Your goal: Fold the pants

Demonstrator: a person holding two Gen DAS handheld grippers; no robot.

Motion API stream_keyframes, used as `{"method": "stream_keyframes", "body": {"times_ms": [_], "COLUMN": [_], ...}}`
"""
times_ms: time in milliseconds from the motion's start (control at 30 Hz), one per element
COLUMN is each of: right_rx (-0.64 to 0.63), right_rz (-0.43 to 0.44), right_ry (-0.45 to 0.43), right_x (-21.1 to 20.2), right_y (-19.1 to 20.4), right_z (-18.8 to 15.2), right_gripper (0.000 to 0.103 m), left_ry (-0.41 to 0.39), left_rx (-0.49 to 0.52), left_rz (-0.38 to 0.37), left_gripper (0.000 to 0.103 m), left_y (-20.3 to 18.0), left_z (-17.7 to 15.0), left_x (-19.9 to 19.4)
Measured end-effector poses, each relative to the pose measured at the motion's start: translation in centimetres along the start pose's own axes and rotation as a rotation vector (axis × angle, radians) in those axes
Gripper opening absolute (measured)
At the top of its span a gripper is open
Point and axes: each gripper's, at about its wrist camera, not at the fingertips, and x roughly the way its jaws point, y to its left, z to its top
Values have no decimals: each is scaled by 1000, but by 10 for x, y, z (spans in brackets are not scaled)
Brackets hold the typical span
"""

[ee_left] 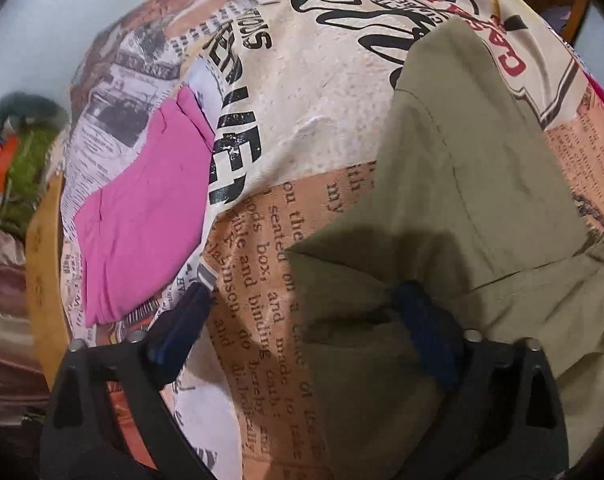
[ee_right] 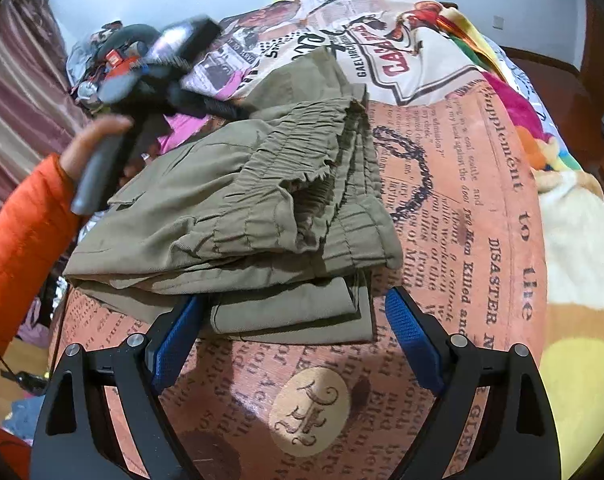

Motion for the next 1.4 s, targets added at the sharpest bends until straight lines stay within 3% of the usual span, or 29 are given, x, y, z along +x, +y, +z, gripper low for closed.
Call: {"method": "stream_keyframes", "body": {"times_ms": [267,467,800,900,1000,1233,1333,1400], "right_rx": [28,81,66,39,40,41,30,15], "right_rz": [-43,-90,-113,-85,-63,-3,5,-5], "right_ry": [-35,-62,-174,-181,-133,-85,-75,-68], "right_x": [-15,-26,-60,-51,-28,-3,-1,1], "right_y": [-11,-29,-29,-23,-21,-20,-17,-15], "right_z": [-3,-5,11,14,15,14,12,10], "right_gripper": [89,89,89,89,89,68,56,54], "left_ry": [-16,-35,-69,-83,-89,-126,-111,-78], "left_rx": [12,1,-98,-111,-132,-230,-224,-214], "left_rz": [23,38,-103,-131,-104,-155,-181,-204], "left_gripper": [100,100,100,100,100,100,100,100], "left_y": [14,30,46,47,55,79,73,66], "left_z": [-32,-75,-159,-170,-175,-176,-175,-175], "left_x": [-21,-51,-94,-101,-108,-124,-113,-100]}}
